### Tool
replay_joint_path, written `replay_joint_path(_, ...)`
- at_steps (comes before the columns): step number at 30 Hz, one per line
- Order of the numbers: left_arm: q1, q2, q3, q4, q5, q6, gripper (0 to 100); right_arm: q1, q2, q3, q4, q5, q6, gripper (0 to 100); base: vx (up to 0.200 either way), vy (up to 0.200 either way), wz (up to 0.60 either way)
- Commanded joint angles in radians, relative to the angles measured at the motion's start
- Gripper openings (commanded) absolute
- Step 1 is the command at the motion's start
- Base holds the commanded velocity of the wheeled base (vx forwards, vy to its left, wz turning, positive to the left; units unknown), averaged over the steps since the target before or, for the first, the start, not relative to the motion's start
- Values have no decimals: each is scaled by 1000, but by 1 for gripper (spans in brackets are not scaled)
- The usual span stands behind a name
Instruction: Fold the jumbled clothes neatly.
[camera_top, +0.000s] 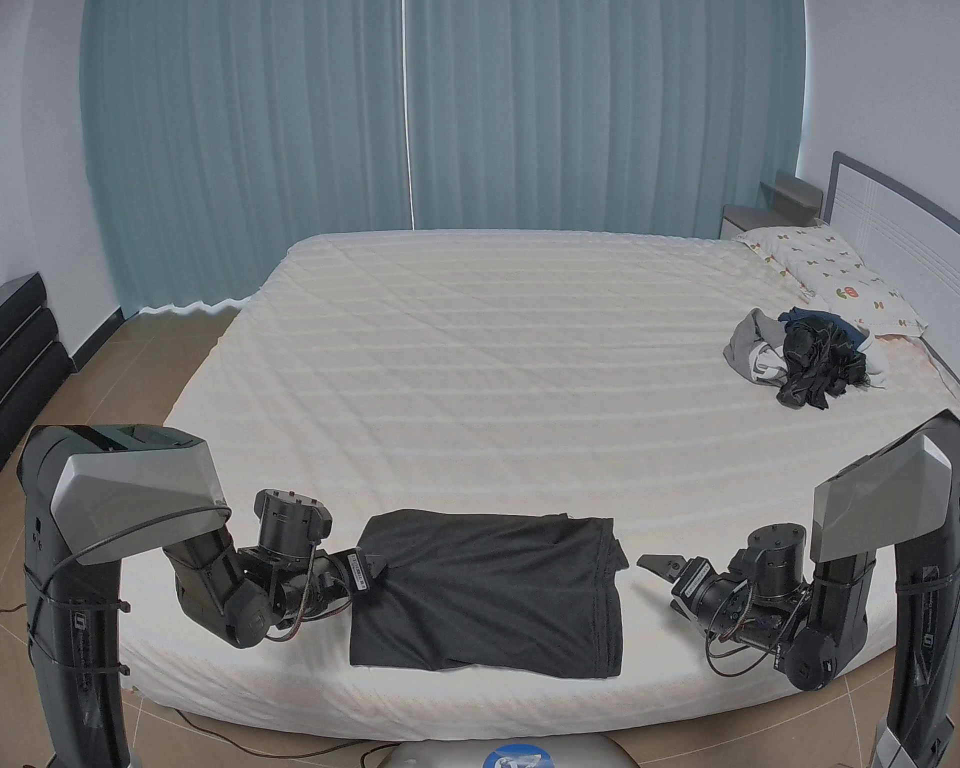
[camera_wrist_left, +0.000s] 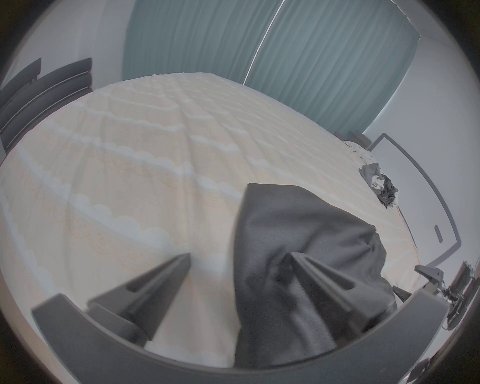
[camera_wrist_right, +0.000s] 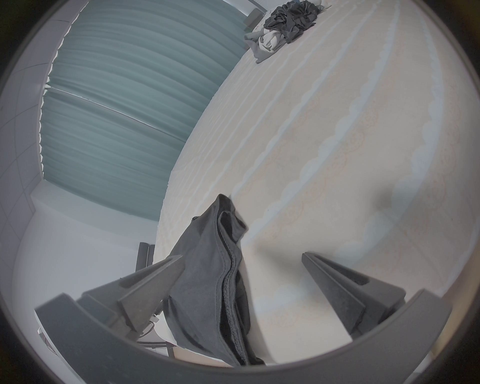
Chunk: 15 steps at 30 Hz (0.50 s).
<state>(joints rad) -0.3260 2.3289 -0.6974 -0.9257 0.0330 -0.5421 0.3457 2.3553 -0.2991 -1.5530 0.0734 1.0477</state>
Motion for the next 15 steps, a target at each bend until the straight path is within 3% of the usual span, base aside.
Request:
replay_joint_path(1,-4,-8,39,-47,-1,-1,100,1,1,0,-2,0,0,100,0,0,0)
replay_joint_path(5,-2,7,-31,-111,5,-19,100,4,1,-2,-2,0,0,100,0,0,0)
replay_joint_path(11,-16,69,-185,-104,27,-117,100,6,9,-2,-2,-1,0,100,0,0,0)
replay_joint_path(15,-28,105,-264,-56,30,-131,100,6,9,-2,-2,-1,0,100,0,0,0)
